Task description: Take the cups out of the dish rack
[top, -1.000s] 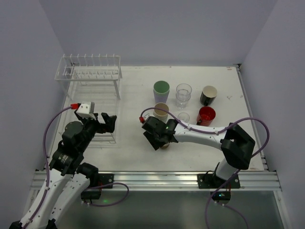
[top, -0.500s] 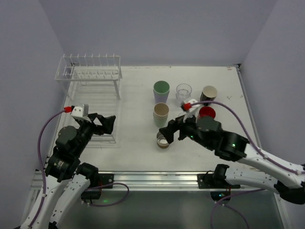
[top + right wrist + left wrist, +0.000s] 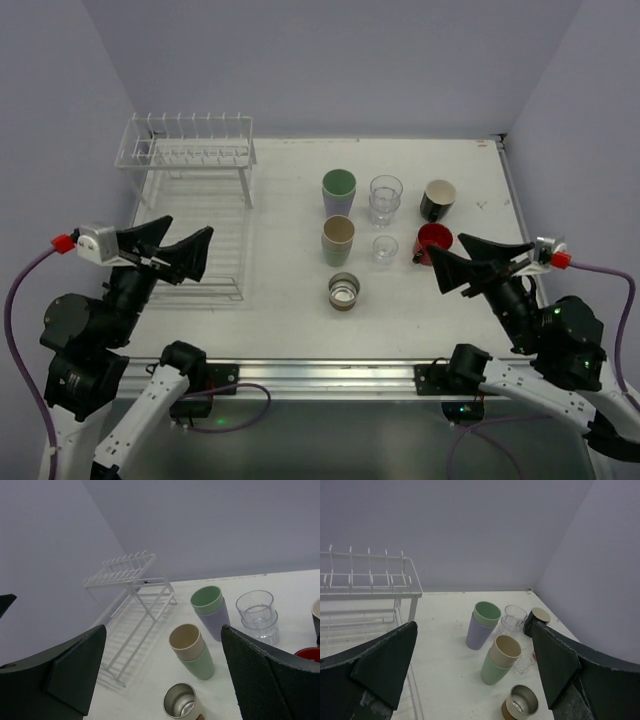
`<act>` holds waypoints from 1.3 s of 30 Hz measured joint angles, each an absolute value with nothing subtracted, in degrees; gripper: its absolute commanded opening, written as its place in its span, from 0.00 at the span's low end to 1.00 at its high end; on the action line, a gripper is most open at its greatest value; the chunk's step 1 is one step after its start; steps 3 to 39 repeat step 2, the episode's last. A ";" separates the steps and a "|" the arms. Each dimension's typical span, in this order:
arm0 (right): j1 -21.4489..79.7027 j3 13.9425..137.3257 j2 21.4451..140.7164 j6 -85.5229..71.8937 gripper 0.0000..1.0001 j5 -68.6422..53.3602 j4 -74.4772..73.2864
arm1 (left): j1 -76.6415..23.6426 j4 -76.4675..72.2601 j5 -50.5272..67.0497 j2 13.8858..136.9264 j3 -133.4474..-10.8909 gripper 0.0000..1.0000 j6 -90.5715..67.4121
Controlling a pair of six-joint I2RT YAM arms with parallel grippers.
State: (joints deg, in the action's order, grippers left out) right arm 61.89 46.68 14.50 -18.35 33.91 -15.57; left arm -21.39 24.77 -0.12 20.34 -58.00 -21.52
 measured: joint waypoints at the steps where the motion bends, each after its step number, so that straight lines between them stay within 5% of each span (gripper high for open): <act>1: 61.87 46.19 13.58 -18.37 0.99 34.65 -15.66 | -21.39 25.10 -0.14 19.92 -57.95 1.00 -21.52; 39: 61.84 45.71 12.62 -18.35 0.99 35.51 -15.59 | -21.39 25.30 -0.27 19.55 -57.87 1.00 -21.54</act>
